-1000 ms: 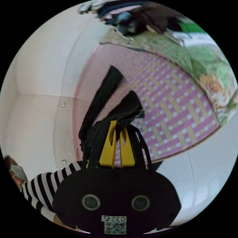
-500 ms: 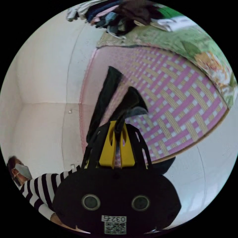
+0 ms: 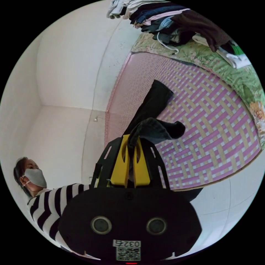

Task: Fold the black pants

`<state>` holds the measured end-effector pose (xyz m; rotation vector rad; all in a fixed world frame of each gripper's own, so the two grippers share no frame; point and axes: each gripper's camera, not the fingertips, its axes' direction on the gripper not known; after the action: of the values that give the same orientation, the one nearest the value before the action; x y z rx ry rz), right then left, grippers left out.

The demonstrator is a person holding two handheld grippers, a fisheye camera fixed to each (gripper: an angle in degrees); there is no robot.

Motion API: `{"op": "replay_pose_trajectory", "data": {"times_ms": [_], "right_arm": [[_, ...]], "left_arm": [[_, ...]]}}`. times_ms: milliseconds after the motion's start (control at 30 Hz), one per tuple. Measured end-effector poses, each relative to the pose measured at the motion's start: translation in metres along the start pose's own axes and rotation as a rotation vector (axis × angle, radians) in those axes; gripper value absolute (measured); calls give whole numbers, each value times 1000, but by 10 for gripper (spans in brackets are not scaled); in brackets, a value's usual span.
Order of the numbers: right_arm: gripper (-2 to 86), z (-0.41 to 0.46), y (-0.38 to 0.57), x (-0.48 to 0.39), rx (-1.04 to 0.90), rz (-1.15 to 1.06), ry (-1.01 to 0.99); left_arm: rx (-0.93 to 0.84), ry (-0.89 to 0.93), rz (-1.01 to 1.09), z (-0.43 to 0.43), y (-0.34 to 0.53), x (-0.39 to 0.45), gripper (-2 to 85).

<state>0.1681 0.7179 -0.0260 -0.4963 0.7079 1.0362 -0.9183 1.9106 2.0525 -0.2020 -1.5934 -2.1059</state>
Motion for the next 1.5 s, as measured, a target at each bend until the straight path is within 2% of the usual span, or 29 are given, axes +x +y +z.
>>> {"op": "replay_pose_trajectory", "data": {"times_ms": [133,233,333,433,500,567,733,833,1000,1100,1300,1433,1500], "right_arm": [[-6,11,-36,-20,-4,66,-45],[6,48,-105,-40,-62,55,10],[62,105,-183,-24,-64,144,117],[75,141,-223,-9,19,171,67],[77,152,-226,-13,9,150,186],[78,149,-214,-13,7,139,263],[101,107,-145,6,144,211,404],[112,106,-117,28,124,281,351],[87,125,-117,46,96,303,209],[86,128,-121,52,86,335,116],[6,124,-118,48,58,303,61],[5,112,-120,30,95,260,55],[26,112,-130,20,61,268,116]], "left_arm": [[-54,-25,-23,43,-37,33,-12],[-121,-106,-52,114,-95,55,11],[-132,-283,-97,195,-152,45,87],[-153,-453,-80,242,-188,16,67],[-164,-584,-95,242,-188,-3,50],[-144,-571,-80,228,-174,-11,45],[57,-497,-101,160,-104,-27,45],[88,-489,-146,148,-66,-39,59],[-7,-461,-216,189,-39,-67,91],[31,-416,-211,205,-37,-66,102],[74,-649,-184,217,-66,-36,122],[84,-730,-206,230,-83,-35,105],[77,-747,-230,241,-89,-38,86]]}}
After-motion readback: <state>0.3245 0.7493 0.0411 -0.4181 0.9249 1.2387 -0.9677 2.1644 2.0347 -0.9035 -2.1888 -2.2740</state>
